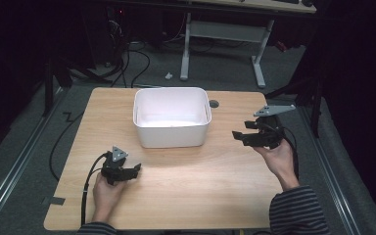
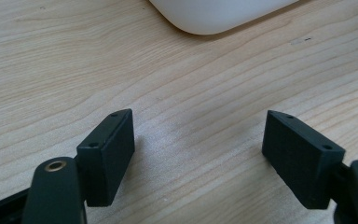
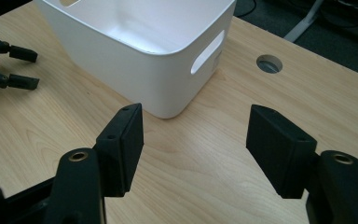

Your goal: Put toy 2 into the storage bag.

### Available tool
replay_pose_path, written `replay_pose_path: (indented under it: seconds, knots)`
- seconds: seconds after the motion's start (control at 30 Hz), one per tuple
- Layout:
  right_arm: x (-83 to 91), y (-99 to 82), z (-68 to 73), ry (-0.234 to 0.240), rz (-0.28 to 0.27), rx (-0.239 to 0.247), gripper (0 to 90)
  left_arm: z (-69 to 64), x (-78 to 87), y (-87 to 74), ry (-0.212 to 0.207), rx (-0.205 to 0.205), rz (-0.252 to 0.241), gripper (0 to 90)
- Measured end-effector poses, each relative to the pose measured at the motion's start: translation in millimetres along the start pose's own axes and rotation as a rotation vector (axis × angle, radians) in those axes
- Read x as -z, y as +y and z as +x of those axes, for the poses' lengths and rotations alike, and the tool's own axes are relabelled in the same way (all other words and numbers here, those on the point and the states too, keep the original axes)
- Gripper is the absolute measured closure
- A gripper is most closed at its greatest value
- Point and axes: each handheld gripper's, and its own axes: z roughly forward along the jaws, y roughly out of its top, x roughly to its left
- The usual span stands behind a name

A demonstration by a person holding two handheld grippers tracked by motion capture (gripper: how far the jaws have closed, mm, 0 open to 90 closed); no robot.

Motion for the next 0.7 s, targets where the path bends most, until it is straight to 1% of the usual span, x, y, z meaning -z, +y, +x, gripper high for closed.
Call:
replay_pose_path:
  seconds: [0.03,0.1,0.2,0.23,0.3,0.4,0.47,0.5,0.53,0.57,0.6,0.67,0.7]
  knots:
    - [1.5,-3.1,-0.7,-0.002,-0.001,-0.007,36.7,0.0,0.0,0.0,0.0,0.0,0.0,25.4]
    - [5.0,-8.2,-1.8,-0.011,-0.009,-0.007,36.8,0.0,0.0,0.0,0.0,0.0,0.0,25.4]
    - [10.4,-16.5,-2.2,-0.01,-0.025,-0.026,36.8,0.0,0.0,0.0,0.0,0.0,0.0,25.4]
    - [12.1,-21.9,-2.6,-0.019,-0.022,-0.029,36.8,0.0,0.0,0.0,0.0,0.0,0.0,25.4]
    - [12.8,-24.6,-2.7,-0.024,-0.029,-0.026,36.9,0.0,0.0,0.0,0.0,0.0,0.0,25.4]
    - [13.5,-33.6,-4.4,-0.021,-0.035,-0.053,36.9,0.0,0.0,0.0,0.0,0.0,0.0,25.4]
    - [13.9,-37.7,-4.8,-0.033,-0.037,-0.054,36.9,0.0,0.0,0.0,0.0,0.0,0.0,25.4]
    - [14.4,-39.3,-4.9,-0.032,-0.046,-0.056,37.1,0.0,0.0,0.0,0.0,0.0,0.0,25.4]
    - [14.5,-44.6,-5.5,-0.022,-0.053,-0.074,37.0,0.0,0.0,0.0,0.0,0.0,0.0,25.4]
    - [14.5,-44.6,-5.5,-0.022,-0.053,-0.074,37.0,0.0,0.0,0.0,0.0,0.0,0.0,25.4]
    - [13.8,-48.2,-5.0,-0.042,-0.04,-0.069,37.0,0.0,0.0,0.0,0.0,0.0,0.0,25.4]
    - [13.5,-50.3,-4.6,-0.048,-0.041,-0.068,37.1,0.0,-0.1,0.0,0.0,0.0,0.0,25.4]
    - [13.4,-52.8,-5.2,-0.044,-0.048,-0.072,37.2,0.0,0.0,0.0,0.0,0.0,0.0,25.4]
